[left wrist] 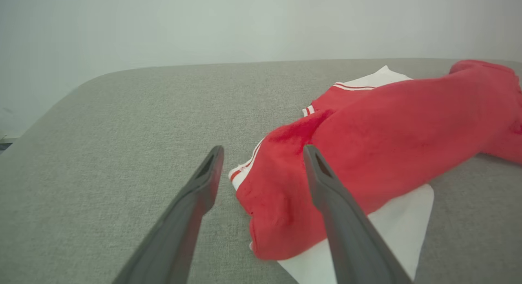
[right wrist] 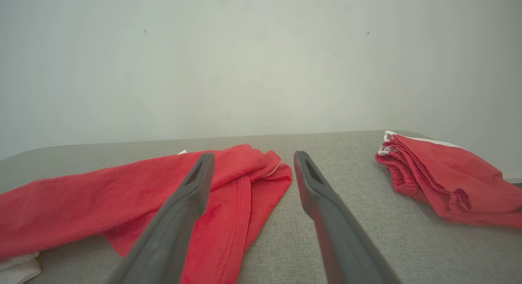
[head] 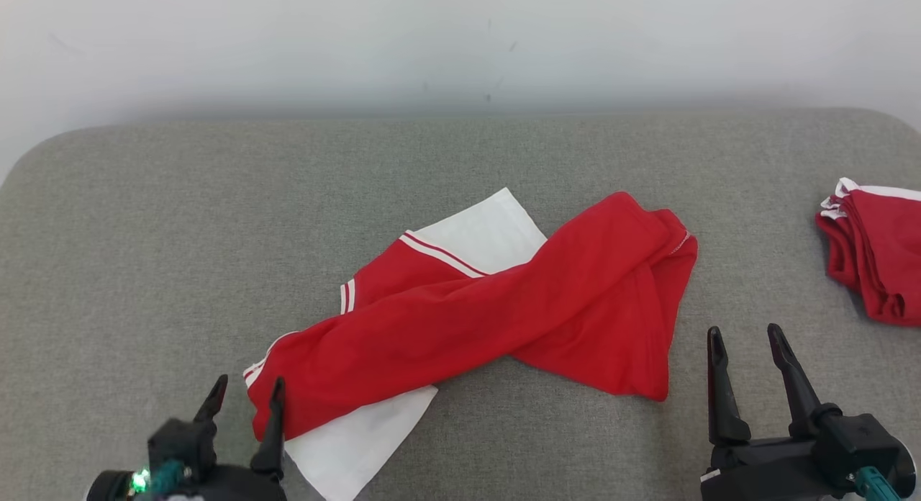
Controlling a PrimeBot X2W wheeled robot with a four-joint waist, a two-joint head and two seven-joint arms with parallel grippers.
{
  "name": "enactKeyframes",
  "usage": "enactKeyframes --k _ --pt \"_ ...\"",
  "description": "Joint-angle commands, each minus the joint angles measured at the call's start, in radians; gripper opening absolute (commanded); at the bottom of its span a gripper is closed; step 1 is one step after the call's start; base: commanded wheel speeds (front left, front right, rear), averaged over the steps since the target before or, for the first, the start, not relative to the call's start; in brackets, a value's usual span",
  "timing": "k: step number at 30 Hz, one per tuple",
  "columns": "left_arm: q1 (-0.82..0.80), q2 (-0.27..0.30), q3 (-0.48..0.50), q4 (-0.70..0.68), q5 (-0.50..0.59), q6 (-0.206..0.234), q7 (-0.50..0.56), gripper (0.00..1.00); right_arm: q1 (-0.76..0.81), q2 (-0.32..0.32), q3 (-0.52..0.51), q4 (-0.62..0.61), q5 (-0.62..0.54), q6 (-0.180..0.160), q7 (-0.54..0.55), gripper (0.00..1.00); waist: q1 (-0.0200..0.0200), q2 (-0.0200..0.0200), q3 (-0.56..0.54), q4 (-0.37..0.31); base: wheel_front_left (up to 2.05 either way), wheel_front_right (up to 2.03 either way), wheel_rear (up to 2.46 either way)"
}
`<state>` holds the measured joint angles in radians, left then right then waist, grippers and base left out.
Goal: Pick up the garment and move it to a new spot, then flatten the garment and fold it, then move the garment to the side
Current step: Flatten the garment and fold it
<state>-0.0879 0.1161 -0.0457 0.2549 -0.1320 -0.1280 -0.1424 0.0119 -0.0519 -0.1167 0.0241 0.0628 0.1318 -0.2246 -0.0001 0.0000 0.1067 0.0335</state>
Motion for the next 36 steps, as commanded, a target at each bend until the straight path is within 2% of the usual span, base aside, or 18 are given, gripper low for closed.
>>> enactKeyframes --k 1,4,12,22,23,25,26,27,28,30,31,32,36 --pt "-0.018 0.007 0.003 0.014 -0.014 0.000 0.017 1.00 -0.006 0.003 0.005 -0.004 0.006 -0.003 -0.001 1.00 0.0001 0.0000 0.005 -0.004 0.00 0.00 0.00" --pt "-0.100 0.026 0.021 0.101 -0.052 0.003 0.153 1.00 -0.018 0.003 0.020 -0.007 0.012 -0.003 0.000 1.00 0.0001 0.0000 0.020 -0.021 0.00 0.00 0.00" --pt "-0.172 0.035 0.053 0.170 -0.116 0.021 0.349 1.00 -0.027 0.003 0.016 -0.016 0.012 -0.003 -0.004 1.00 0.0001 0.0000 0.043 -0.043 0.00 0.00 0.00" --pt "-0.136 0.038 0.012 0.098 -0.185 0.006 0.473 1.00 -0.023 0.003 0.015 -0.020 0.011 -0.003 0.000 1.00 0.0001 0.0000 0.041 -0.036 0.00 0.00 0.00" --pt "-0.133 0.038 0.007 0.093 -0.196 0.006 0.485 0.97 -0.023 0.003 0.017 -0.021 0.011 -0.003 0.000 1.00 0.0001 0.0000 0.040 -0.035 0.00 0.00 0.00" --pt "-0.130 0.043 -0.003 0.082 -0.207 0.004 0.507 0.89 -0.025 0.003 0.020 -0.024 0.010 -0.003 0.001 1.00 0.0001 0.0000 0.042 -0.032 0.00 0.00 0.00" --pt "-0.130 0.043 -0.008 0.083 -0.212 0.003 0.518 0.76 -0.026 0.003 0.020 -0.025 0.009 -0.003 0.002 1.00 0.0001 0.0000 0.043 -0.031 0.00 0.00 0.00" --pt "-0.131 0.045 -0.015 0.086 -0.215 0.002 0.528 0.55 -0.027 0.003 0.020 -0.026 0.008 -0.003 0.002 1.00 0.0001 0.0000 0.044 -0.029 0.00 0.00 0.00" --pt "-0.135 0.047 -0.019 0.089 -0.219 0.002 0.536 0.48 -0.029 0.003 0.021 -0.028 0.008 -0.003 0.003 1.00 0.0001 0.0000 0.046 -0.029 0.00 0.00 0.00" --pt "-0.142 0.048 -0.033 0.100 -0.226 0.001 0.557 0.28 -0.032 0.003 0.024 -0.031 0.006 -0.003 0.005 1.00 0.0001 0.0000 0.050 -0.029 0.00 0.00 0.00" --pt "-0.146 0.048 -0.039 0.105 -0.230 0.001 0.566 0.10 -0.034 0.003 0.025 -0.032 0.005 -0.003 0.006 1.00 0.0001 0.0000 0.052 -0.029 0.00 0.00 0.00" --pt "-0.151 0.047 -0.042 0.107 -0.233 0.000 0.569 0.00 -0.035 0.003 0.026 -0.034 0.004 -0.003 0.007 1.00 0.0001 0.0000 0.053 -0.030 0.00 0.00 0.00" --pt "-0.178 0.053 -0.041 0.088 -0.218 0.012 0.516 0.00 -0.038 0.003 0.025 -0.038 0.002 -0.003 0.006 1.00 0.0001 0.0000 0.058 -0.034 0.00 0.00 0.00"
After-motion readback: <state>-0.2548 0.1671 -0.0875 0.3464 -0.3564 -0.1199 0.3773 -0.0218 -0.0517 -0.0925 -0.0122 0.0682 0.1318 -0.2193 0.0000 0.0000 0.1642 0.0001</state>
